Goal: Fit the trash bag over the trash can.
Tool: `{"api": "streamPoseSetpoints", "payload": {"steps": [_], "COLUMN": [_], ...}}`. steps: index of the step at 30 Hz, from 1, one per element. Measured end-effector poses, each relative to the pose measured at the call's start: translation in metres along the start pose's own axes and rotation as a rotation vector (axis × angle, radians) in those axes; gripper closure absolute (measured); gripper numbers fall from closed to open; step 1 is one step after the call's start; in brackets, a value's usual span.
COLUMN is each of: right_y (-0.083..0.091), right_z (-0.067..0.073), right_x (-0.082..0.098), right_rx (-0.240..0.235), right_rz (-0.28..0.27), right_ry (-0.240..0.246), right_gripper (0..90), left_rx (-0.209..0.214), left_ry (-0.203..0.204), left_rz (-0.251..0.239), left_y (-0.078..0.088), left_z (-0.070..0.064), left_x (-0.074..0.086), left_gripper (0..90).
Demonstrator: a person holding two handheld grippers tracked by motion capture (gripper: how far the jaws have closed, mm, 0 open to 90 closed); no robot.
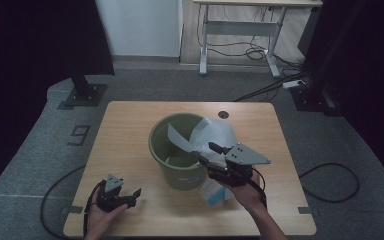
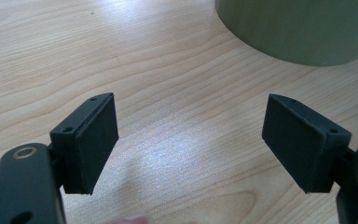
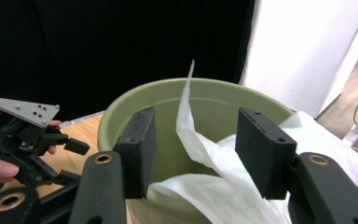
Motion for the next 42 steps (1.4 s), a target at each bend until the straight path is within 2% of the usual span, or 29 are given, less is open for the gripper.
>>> {"api": "streamPoseSetpoints", "payload": {"steps": [4,10,11,15,17,18,20,25,28,29,30,31,34,35,38,42], "right_y": [0.010,0.038,0.047,0.056,0.060,0.061,0.060,0.053,0.048,0.046,0.044,0.044,0.042,0.041,0.042,0.051], "right_z": [0.000,-0.011,-0.014,-0.018,-0.023,-0.029,-0.031,-0.036,-0.039,-0.041,-0.044,-0.044,-0.050,-0.052,-0.062,-0.074], "right_x": [0.001,0.002,0.008,0.021,0.032,0.044,0.049,0.075,0.089,0.095,0.102,0.102,0.109,0.111,0.111,0.093], "right_rx": [0.010,0.116,0.134,0.156,0.188,0.182,0.186,0.205,0.225,0.233,0.245,0.245,0.278,0.287,0.307,0.319], "right_rz": [-0.012,-0.035,-0.031,-0.021,-0.015,0.007,0.014,0.053,0.055,0.060,0.062,0.062,0.083,0.093,0.110,0.081], "right_ry": [-0.001,0.002,-0.014,-0.027,-0.028,-0.059,-0.067,-0.100,-0.119,-0.125,-0.126,-0.126,-0.085,-0.074,-0.047,-0.038], "right_gripper": [42.9,33.6,31.6,29.1,28.3,27.9,27.7,27.9,32.1,34.9,43.1,43.1,61.2,69.7,87.5,88.6], "left_rx": [0.001,0.001,0.001,0.000,-0.002,-0.001,0.000,-0.003,-0.004,-0.004,-0.004,-0.004,-0.003,-0.004,-0.007,0.010], "left_ry": [0.000,0.003,0.003,0.002,0.000,-0.001,0.000,-0.002,-0.004,-0.002,-0.001,-0.001,-0.003,-0.003,0.006,0.021], "left_rz": [0.003,0.001,0.000,0.001,0.004,0.008,0.009,0.012,0.012,0.011,0.010,0.011,0.011,0.010,0.005,-0.026], "left_y": [0.000,-0.001,-0.001,-0.001,-0.001,-0.002,-0.003,-0.004,-0.003,-0.003,-0.003,-0.003,-0.003,-0.003,-0.001,0.008], "left_z": [0.000,0.000,0.000,0.000,-0.001,-0.001,-0.002,-0.002,-0.001,-0.001,-0.001,-0.001,-0.002,-0.002,-0.001,-0.006], "left_x": [0.000,0.000,0.000,0.000,0.001,0.001,0.002,0.002,0.002,0.002,0.002,0.002,0.002,0.002,0.000,-0.009], "left_gripper": [18.1,18.1,18.2,18.1,18.2,18.1,18.2,18.2,18.2,18.2,18.2,18.2,18.2,18.2,18.5,19.5]}}
Point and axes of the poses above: each handheld gripper's, and its own axes: y roughly backward along the jaws, x roughly out of its underside, z roughly to its left, the point moved 7 cm from there along -y, roughly forward along the jaws, and after that the axes turned 1 degree about -y, right-handed, at the moved point
